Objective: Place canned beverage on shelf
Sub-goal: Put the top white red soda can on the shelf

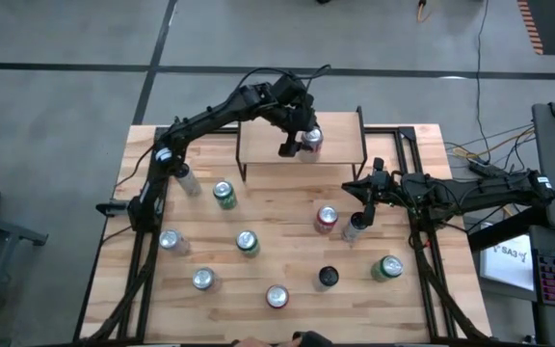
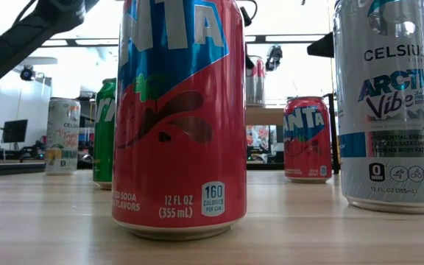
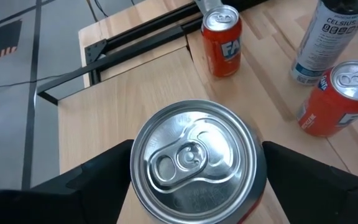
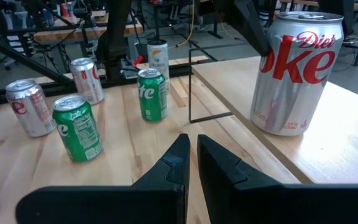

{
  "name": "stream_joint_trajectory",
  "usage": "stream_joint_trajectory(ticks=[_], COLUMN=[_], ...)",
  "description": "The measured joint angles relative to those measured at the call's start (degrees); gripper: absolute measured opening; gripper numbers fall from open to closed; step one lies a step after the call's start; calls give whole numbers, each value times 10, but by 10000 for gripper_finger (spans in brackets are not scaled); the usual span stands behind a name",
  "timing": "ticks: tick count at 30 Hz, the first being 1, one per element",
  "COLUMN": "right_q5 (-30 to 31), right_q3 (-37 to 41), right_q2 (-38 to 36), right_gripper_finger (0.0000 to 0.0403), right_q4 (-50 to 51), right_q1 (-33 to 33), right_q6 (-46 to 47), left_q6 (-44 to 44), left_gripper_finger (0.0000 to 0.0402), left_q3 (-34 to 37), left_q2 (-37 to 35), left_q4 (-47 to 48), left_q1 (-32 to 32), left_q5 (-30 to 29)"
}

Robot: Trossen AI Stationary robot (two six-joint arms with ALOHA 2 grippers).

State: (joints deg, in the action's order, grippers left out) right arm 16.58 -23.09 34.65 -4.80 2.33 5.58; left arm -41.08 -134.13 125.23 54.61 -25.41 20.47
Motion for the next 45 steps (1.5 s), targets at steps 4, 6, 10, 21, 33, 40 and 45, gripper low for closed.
stream_joint_trajectory(ticks=[4,6,10,21,33,40,45], right_q5=[0,0,0,0,0,0,0], right_q3=[0,0,0,0,0,0,0], right_q2=[0,0,0,0,0,0,0], right_gripper_finger=[22,22,22,22,22,22,22], right_q4=[0,0,0,-2,-2,-4,-24], right_q1=[0,0,0,0,0,0,0], right_q6=[6,6,6,5,8,13,13], left_q6=[0,0,0,0,45,69,71], left_gripper_finger=[337,337,338,339,339,298,190], left_q3=[0,0,-7,-8,-8,-7,-3], left_q2=[0,0,-1,-20,-75,-101,-111], left_q4=[0,0,7,26,71,151,176], left_q1=[0,-2,-5,-7,-12,0,35], left_q5=[-5,-5,-16,-22,-49,-21,-15])
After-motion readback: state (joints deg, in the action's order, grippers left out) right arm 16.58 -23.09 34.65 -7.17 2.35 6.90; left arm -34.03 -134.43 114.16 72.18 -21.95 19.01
